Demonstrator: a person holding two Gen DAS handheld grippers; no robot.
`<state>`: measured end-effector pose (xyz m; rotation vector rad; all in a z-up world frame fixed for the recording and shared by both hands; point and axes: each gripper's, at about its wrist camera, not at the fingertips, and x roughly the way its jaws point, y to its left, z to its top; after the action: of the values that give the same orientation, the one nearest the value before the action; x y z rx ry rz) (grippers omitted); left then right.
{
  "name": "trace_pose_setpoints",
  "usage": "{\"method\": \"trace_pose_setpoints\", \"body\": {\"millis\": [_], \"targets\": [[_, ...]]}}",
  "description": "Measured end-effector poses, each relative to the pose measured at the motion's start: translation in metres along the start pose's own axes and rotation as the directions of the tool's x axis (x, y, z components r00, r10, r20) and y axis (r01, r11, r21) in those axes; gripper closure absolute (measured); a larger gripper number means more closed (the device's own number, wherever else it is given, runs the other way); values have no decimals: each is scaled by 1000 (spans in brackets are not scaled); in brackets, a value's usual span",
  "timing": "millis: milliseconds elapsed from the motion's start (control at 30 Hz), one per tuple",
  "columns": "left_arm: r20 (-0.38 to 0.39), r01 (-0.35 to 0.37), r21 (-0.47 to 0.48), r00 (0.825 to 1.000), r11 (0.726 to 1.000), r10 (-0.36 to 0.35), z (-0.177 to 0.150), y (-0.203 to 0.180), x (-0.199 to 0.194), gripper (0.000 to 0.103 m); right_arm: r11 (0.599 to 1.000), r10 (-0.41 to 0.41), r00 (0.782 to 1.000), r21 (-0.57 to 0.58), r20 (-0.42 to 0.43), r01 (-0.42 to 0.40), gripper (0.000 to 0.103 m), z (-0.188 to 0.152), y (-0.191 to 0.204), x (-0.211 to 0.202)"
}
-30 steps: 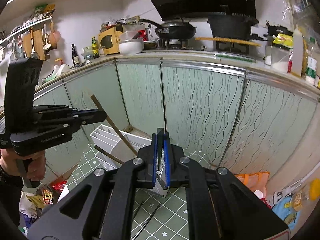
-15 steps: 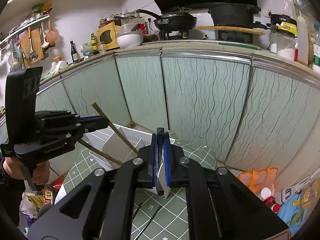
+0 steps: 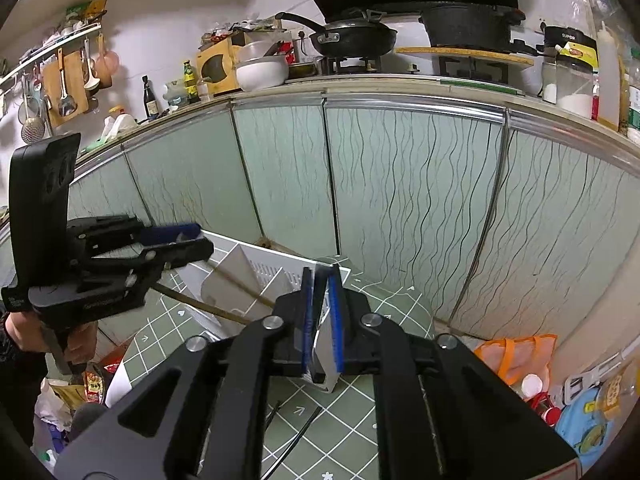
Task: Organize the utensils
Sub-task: 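Lower the wooden chopstick into the holder with the left tool while the right inserts the black one, then open both tools and move them back over the remaining chopsticks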
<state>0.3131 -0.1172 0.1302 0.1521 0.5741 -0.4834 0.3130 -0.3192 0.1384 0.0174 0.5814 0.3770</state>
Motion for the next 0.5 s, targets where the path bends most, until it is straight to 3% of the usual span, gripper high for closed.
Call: {"method": "trace_pose_setpoints", "body": {"millis": [67, 133, 200, 267, 500], "targets": [[57, -7, 15, 998, 1000, 6, -1, 1, -11, 8, 1000, 18, 1000, 15, 8, -18, 53, 0, -3, -4], [53, -6, 23, 999, 1000, 5, 0, 3, -15, 5, 999, 12, 1000, 36, 13, -12, 39, -1, -7, -8], [40, -19, 30, 999, 999, 18, 0, 5, -17, 4, 1000, 5, 1000, 31, 31, -6, 17, -2, -8, -13], [23, -30, 35, 999, 999, 29, 0, 8, -18, 4, 1000, -2, 999, 27, 41, 1, 7, -3, -8, -18], [23, -11, -11, 1000, 1000, 12, -4, 16, -27, 4, 999, -29, 999, -22, 16, 29, 7, -8, 0, -21]]}}
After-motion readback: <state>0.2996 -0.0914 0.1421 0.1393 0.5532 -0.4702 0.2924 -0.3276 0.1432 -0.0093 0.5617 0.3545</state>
